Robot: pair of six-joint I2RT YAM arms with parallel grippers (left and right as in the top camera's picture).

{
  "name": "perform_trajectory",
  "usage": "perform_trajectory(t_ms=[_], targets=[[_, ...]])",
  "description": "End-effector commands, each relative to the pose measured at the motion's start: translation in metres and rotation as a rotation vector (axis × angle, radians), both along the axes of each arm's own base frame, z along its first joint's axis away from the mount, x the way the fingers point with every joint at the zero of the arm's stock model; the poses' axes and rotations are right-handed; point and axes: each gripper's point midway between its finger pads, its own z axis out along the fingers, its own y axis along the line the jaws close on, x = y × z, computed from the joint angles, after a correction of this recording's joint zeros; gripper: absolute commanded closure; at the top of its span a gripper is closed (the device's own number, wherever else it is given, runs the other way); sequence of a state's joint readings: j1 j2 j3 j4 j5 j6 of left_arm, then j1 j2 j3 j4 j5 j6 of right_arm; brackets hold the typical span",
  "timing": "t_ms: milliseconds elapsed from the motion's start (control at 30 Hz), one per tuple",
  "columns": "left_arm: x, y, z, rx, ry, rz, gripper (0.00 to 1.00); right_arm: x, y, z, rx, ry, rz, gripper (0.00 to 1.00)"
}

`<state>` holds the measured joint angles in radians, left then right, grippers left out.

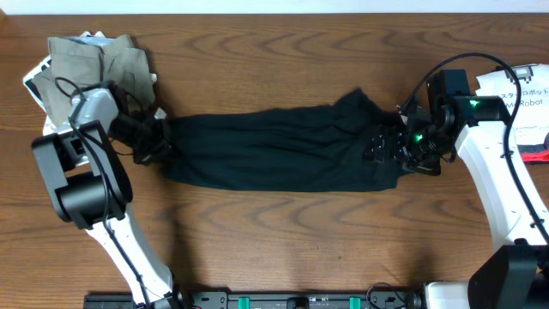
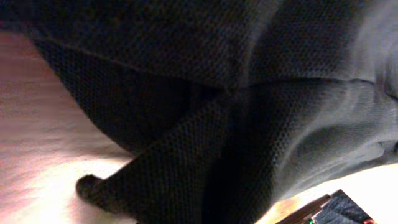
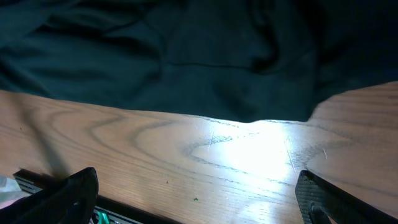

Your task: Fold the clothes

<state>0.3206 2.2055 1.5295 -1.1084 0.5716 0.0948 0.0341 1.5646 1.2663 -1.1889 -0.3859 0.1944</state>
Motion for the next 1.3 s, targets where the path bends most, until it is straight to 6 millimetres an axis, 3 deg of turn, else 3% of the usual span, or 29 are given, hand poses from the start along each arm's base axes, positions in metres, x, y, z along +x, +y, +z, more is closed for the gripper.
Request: perform_trajectory(t_ms=[0,100,233,333,467,700,800,1267], targets=[[0.008,0.023,0.019,0.121,-0.024,0.013,0.94,-0.001,0.003,-0.002,0.007,0.013,-0.003,0.01],[0.009,0.033,0.036,0.215,-0.036,0.026,0.94,-0.001,0.003,-0.002,0.007,0.013,-0.003,0.01],[0.013,0.027,0.07,0.272,-0.116,0.018,0.94,-0.001,0.003,-0.002,0.007,0.013,-0.003,0.01],[0.017,0.014,0.094,0.298,-0.18,0.001,0.94,-0.001,0.003,-0.002,0.007,0.013,-0.003,0.01],[0.019,-0.019,0.115,0.302,-0.251,-0.078,0.94,-0.001,0.003,-0.002,0.007,0.013,-0.003,0.01],[0.012,-0.095,0.115,0.276,-0.284,-0.283,0.94,-0.001,0.003,-0.002,0.007,0.013,-0.003,0.01],[0.008,-0.119,0.115,0.267,-0.293,-0.341,0.94,-0.001,0.003,-0.002,0.007,0.013,-0.003,0.01],[-0.008,-0.174,0.109,0.25,-0.292,-0.425,0.94,-0.001,0.003,-0.002,0.007,0.013,-0.003,0.01]])
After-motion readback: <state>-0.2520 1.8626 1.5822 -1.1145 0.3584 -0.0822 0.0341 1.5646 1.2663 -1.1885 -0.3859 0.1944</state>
